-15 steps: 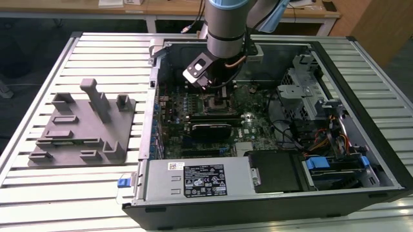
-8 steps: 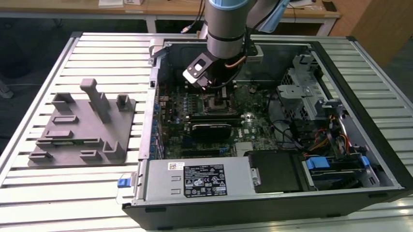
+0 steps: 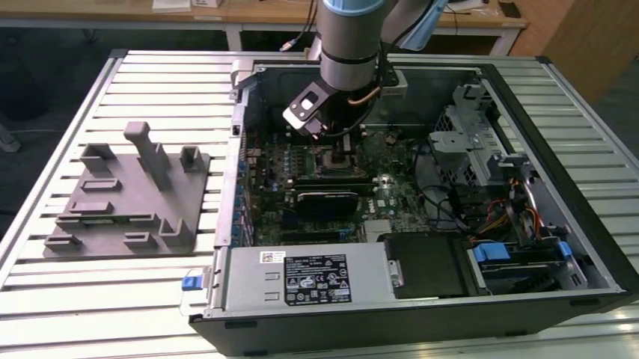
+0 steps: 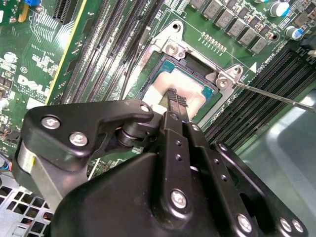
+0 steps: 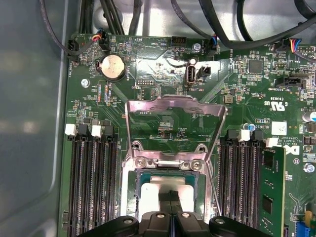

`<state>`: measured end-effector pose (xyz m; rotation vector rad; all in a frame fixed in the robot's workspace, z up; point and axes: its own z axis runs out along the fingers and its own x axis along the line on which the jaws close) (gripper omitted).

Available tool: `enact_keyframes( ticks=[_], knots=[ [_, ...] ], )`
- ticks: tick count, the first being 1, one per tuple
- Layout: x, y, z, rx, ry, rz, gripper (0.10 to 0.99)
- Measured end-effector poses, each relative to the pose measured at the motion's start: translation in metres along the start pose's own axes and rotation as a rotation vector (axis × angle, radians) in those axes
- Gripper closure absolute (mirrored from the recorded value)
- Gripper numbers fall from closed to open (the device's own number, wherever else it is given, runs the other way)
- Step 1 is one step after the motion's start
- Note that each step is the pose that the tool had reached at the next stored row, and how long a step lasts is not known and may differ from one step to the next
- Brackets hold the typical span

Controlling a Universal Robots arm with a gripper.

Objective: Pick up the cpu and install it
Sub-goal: 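Place the cpu into insertion slot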

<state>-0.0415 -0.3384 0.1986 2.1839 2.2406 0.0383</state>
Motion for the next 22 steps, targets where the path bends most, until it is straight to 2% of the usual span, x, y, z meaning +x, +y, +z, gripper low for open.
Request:
enact_keyframes(
  ticks=[7,17,22],
  knots=[
    [0.0001,0.0003,-0.0112,0.0,-0.0004,0.0,0.98],
    [0.0003,0.001,-0.0385,0.0,-0.0005,0.0,0.98],
    [0.0004,0.0013,-0.0491,0.0,-0.0007,0.0,0.98]
  ],
)
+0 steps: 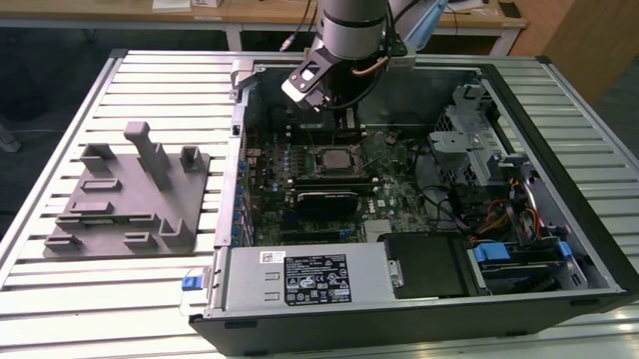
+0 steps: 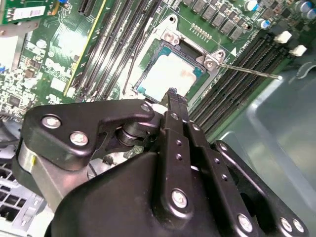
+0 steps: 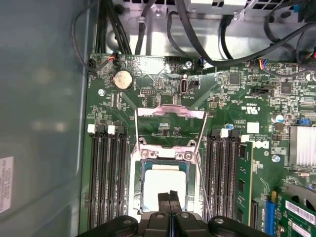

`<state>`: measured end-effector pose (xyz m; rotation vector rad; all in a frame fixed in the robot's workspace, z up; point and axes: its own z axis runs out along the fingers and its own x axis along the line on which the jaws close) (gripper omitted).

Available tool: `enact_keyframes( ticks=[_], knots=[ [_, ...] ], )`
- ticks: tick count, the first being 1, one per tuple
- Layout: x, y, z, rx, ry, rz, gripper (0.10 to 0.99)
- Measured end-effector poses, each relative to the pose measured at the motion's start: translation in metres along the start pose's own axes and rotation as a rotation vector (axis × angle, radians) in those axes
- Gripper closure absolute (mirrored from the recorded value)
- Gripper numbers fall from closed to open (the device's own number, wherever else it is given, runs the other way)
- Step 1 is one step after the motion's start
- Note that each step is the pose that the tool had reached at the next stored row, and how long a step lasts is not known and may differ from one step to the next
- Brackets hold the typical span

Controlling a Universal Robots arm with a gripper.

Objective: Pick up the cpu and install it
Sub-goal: 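Place the cpu into insertion slot, then close the cpu cover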

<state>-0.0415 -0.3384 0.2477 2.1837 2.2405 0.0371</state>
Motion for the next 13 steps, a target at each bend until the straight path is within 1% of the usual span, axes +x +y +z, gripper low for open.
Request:
enact_keyframes(
  ticks=[2,13],
  knots=[
    [0.0001,0.0001,-0.0021,0.0,0.0001,0.0,0.98],
    [0.0001,0.0001,-0.0052,0.0,0.0,0.0,0.98]
  ],
)
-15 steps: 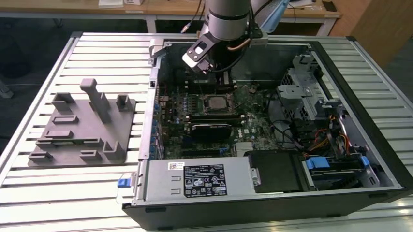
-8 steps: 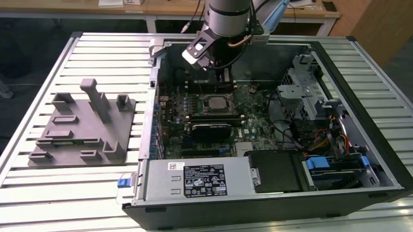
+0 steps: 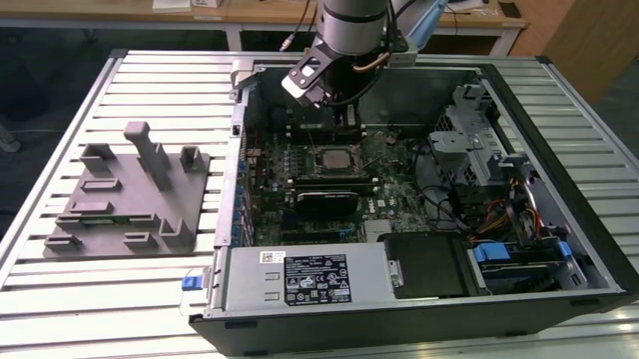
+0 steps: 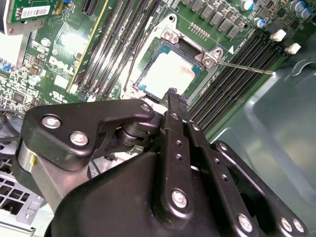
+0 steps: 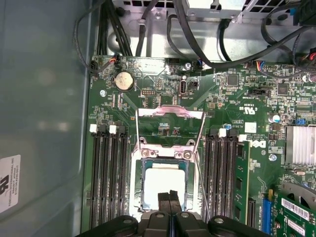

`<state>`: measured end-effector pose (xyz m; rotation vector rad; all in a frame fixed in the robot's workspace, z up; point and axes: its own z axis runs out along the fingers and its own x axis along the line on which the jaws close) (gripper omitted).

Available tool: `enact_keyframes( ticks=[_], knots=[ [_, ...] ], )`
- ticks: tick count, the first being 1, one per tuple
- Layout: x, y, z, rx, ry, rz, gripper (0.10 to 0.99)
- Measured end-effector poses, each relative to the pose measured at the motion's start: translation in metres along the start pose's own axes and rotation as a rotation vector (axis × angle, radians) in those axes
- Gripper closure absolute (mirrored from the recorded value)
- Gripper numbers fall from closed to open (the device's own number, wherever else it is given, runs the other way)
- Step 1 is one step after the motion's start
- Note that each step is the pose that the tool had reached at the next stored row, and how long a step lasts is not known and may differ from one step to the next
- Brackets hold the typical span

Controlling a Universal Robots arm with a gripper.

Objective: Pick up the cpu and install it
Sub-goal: 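Close the cpu cover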

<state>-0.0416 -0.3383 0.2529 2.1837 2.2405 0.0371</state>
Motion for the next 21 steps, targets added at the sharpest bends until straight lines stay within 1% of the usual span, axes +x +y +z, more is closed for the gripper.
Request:
enact_keyframes(
  ticks=[12,17,21],
  knots=[
    [0.0001,0.0002,-0.0075,0.0,0.0001,0.0,0.98],
    [0.0001,0.0002,-0.0078,0.0,0.0001,0.0,0.98],
    [0.0,0.0028,-0.0079,0.0,0.0,0.0,0.98]
  ],
)
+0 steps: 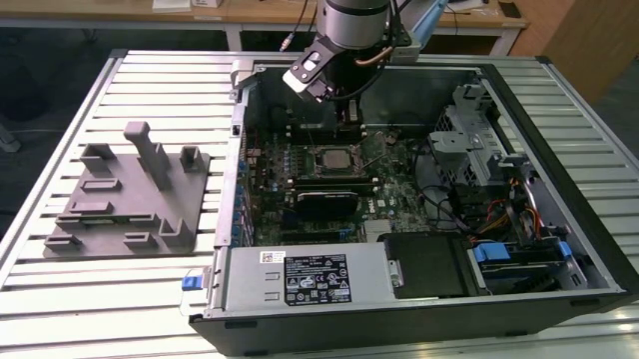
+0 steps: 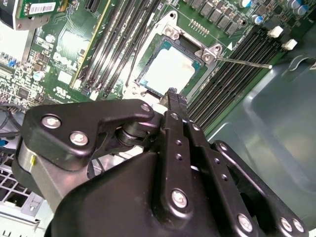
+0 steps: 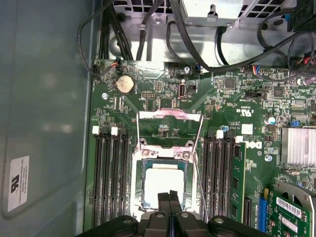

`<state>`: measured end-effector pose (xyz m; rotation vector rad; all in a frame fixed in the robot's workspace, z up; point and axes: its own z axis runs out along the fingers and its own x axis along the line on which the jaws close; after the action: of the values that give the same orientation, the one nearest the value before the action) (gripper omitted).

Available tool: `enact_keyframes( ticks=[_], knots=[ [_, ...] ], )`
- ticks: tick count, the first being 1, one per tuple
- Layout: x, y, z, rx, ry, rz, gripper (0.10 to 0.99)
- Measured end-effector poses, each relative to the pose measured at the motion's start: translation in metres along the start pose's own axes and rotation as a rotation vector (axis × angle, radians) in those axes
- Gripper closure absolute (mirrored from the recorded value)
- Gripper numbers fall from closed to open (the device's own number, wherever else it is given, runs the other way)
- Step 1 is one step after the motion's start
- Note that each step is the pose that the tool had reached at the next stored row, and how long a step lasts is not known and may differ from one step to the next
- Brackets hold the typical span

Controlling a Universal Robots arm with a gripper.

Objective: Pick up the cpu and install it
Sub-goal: 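Close the cpu cover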

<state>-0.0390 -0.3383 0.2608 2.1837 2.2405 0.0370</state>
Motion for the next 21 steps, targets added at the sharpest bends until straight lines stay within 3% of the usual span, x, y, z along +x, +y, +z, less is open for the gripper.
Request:
enact_keyframes(
  ticks=[21],
  knots=[
    [-0.0005,0.0202,0.0006,0.0,0.0001,0.0,0.98]
  ],
)
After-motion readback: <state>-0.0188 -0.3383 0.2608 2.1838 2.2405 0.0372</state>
